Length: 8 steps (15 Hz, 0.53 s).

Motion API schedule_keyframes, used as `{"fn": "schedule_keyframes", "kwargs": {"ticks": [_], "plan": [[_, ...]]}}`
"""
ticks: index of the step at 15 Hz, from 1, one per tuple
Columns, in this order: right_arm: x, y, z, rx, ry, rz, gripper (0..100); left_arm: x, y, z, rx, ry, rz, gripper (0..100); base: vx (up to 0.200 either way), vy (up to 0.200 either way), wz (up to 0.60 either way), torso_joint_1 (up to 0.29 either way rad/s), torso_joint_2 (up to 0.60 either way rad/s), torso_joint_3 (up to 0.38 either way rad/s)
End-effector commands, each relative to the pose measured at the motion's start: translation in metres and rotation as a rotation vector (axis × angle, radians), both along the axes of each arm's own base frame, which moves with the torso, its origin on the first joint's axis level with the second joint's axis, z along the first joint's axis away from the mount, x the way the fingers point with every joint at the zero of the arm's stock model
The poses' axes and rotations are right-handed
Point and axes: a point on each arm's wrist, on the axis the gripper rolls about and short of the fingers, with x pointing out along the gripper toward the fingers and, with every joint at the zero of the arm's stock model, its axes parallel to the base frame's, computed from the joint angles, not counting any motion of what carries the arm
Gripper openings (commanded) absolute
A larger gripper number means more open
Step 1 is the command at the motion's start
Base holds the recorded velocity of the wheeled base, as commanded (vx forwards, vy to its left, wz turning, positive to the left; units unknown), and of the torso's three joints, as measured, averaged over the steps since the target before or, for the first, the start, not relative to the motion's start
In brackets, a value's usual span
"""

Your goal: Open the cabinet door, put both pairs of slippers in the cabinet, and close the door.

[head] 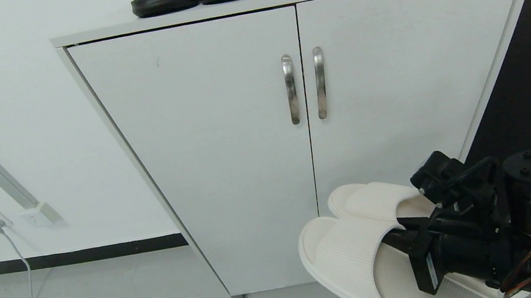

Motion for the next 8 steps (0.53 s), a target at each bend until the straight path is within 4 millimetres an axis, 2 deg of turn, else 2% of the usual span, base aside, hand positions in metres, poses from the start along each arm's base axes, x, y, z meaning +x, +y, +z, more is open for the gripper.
{"fn": "schedule_keyframes", "kwargs": {"ticks": [1, 6, 8], "plan": [[0.0, 0.0, 0.0, 0.001, -0.001, 0.002, 0, 0.0, 0.0, 0.0, 0.001, 0.001, -0.001, 100, 0.0, 0.0, 0.0, 0.0, 0.0, 0.0], [-0.001, 0.0, -0.001, 0.002, 0.0, 0.005, 0, 0.0, 0.0, 0.001, 0.021, -0.009, -0.001, 100, 0.0, 0.0, 0.0, 0.0, 0.0, 0.0], [-0.002, -0.001, -0.002, -0.002, 0.002, 0.005, 0, -0.006, 0.0, 0.025, 0.039, -0.089, 0.001, 100, 0.0, 0.0, 0.0, 0.0, 0.0, 0.0]]}}
